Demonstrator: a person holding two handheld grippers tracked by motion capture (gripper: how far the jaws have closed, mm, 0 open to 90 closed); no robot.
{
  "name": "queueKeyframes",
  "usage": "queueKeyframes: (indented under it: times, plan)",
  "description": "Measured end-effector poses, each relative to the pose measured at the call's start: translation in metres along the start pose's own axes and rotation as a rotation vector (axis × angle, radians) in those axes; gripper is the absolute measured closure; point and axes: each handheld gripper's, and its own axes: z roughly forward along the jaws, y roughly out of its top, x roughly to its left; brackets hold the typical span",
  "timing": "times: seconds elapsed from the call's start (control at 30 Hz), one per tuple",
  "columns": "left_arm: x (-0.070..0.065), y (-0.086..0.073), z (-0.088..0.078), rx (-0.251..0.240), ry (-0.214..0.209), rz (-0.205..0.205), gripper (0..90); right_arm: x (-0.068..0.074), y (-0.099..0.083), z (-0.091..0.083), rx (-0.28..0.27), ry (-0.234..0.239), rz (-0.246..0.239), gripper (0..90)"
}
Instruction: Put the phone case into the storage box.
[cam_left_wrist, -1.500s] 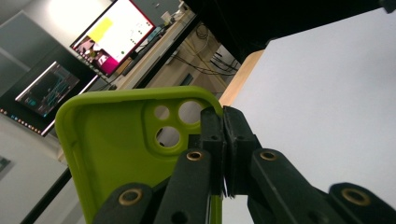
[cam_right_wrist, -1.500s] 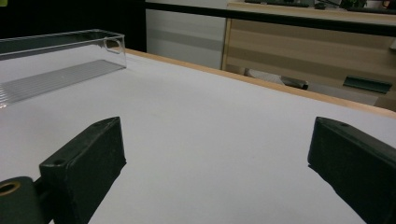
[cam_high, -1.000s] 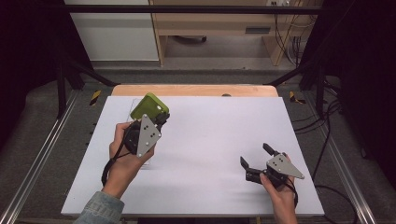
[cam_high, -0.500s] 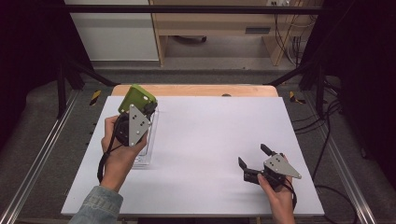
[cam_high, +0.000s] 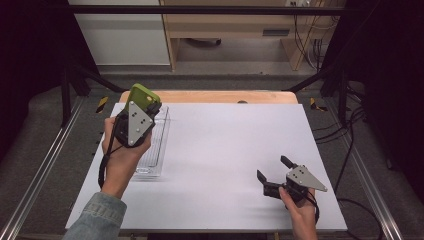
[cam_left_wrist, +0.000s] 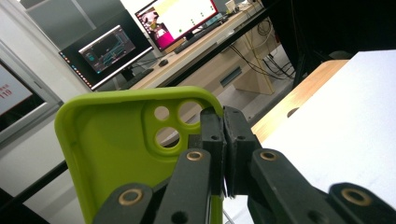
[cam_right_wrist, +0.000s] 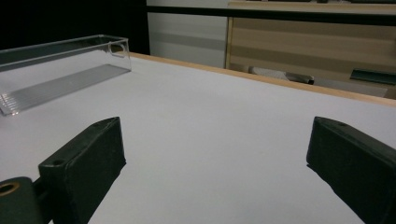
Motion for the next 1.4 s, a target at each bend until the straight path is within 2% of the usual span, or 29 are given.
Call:
queueKeyframes:
  times: [0.2, 0.4, 0.6, 0.8, 0.97, 1.17, 1.4]
  plan:
    - [0.000, 0.004, 0.006, -0.008, 0.003, -0.004, 87.6, 0.000, 0.000, -0.001, -0.003, -0.001, -0.009, 4.4]
    - [-0.005, 0.003, 0.016, 0.011, 0.001, -0.020, 87.6, 0.002, 0.000, 0.000, -0.005, 0.023, -0.009, 4.2]
    - [-0.001, -0.001, 0.022, 0.010, 0.009, -0.069, 87.6, 0.002, 0.000, -0.001, -0.009, 0.029, -0.007, 3.9]
    - [0.007, -0.007, 0.027, 0.004, 0.028, -0.170, 87.7, 0.004, 0.000, 0.000, -0.014, 0.044, 0.001, 3.9]
    - [0.012, -0.011, 0.031, 0.012, 0.023, -0.223, 87.7, 0.004, 0.000, 0.001, -0.009, 0.054, 0.001, 4.2]
    - [0.017, -0.017, 0.032, 0.014, 0.022, -0.312, 87.7, 0.006, 0.000, 0.002, -0.011, 0.062, -0.005, 4.2]
    - [0.022, -0.017, 0.032, 0.007, 0.030, -0.362, 87.6, 0.003, 0.000, 0.000, -0.015, 0.064, 0.011, 4.4]
